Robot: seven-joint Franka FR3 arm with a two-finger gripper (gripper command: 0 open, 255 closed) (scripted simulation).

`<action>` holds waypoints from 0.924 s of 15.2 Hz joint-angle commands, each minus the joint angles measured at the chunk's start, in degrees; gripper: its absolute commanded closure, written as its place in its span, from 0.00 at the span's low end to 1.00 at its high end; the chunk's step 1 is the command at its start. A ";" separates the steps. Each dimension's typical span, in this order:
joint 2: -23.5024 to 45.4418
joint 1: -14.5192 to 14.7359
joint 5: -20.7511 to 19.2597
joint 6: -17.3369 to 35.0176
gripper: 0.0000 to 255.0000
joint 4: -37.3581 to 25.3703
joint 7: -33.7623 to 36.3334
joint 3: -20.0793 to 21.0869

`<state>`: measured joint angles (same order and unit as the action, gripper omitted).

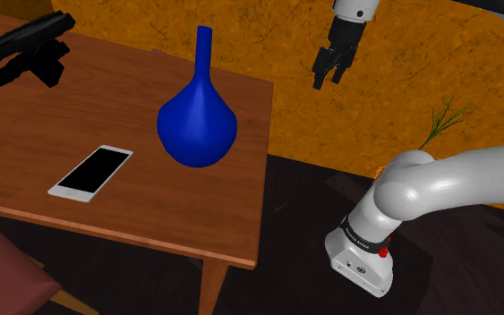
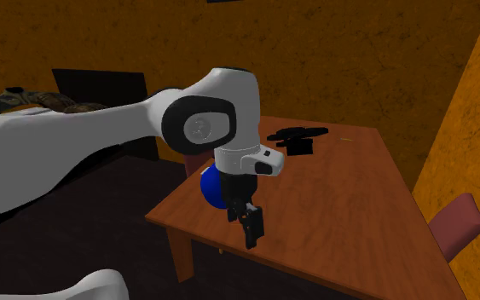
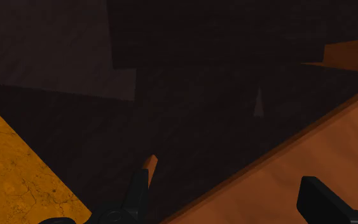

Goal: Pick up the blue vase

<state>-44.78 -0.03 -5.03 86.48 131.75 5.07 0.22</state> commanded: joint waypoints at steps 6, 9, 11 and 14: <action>4.96 1.33 3.66 -1.64 0.00 -6.65 6.59 5.69; 8.53 1.83 5.32 -2.65 0.00 -11.39 10.56 8.99; 11.15 2.06 6.16 -3.37 0.00 -14.87 13.24 11.17; 15.47 2.32 6.98 -4.59 0.00 -20.61 17.37 14.43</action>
<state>-31.41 2.23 1.67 82.21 113.61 20.74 13.33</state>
